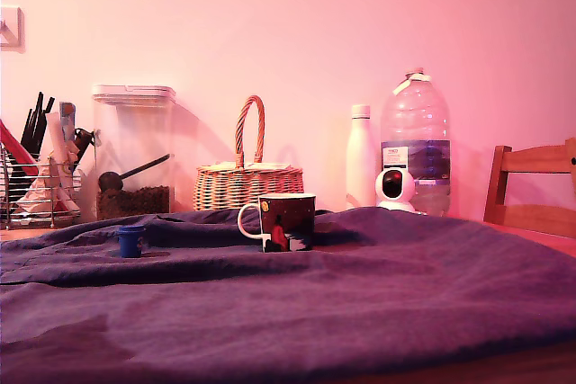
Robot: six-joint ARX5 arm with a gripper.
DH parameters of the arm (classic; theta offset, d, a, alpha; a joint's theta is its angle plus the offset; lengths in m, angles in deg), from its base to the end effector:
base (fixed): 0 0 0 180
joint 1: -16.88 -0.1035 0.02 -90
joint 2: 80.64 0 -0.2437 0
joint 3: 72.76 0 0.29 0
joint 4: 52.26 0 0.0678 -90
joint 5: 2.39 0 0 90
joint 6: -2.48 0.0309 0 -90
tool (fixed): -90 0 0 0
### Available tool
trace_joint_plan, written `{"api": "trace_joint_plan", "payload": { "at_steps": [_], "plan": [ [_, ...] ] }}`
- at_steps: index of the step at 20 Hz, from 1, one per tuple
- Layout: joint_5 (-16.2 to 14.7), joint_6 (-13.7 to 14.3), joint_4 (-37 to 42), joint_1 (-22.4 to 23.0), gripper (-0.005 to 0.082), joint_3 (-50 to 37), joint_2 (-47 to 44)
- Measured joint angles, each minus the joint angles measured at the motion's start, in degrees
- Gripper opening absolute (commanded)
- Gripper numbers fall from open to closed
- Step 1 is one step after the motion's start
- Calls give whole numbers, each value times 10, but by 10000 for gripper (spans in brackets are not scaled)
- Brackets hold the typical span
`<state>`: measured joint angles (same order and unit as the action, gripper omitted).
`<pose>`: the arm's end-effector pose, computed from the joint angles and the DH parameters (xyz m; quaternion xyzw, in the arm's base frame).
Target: Pick up the coffee capsules on the table and drop them inside the coffee cup
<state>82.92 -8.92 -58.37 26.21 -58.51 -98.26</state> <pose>0.1718 -0.0308 0.1440 -0.0949 0.0942 -0.1128 0.9846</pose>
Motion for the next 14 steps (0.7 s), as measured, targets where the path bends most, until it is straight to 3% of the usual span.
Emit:
{"api": "trace_joint_plan", "payload": {
  "at_steps": [1,3,4,8,14],
  "plan": [
    [2,6,22,0,175,1,-16],
    [3,15,54,0,514,2,-42],
    [3,22,65,0,576,2,-54],
    [2,38,98,0,574,4,-119],
    [3,39,197,0,574,5,-217]
  ]
}}
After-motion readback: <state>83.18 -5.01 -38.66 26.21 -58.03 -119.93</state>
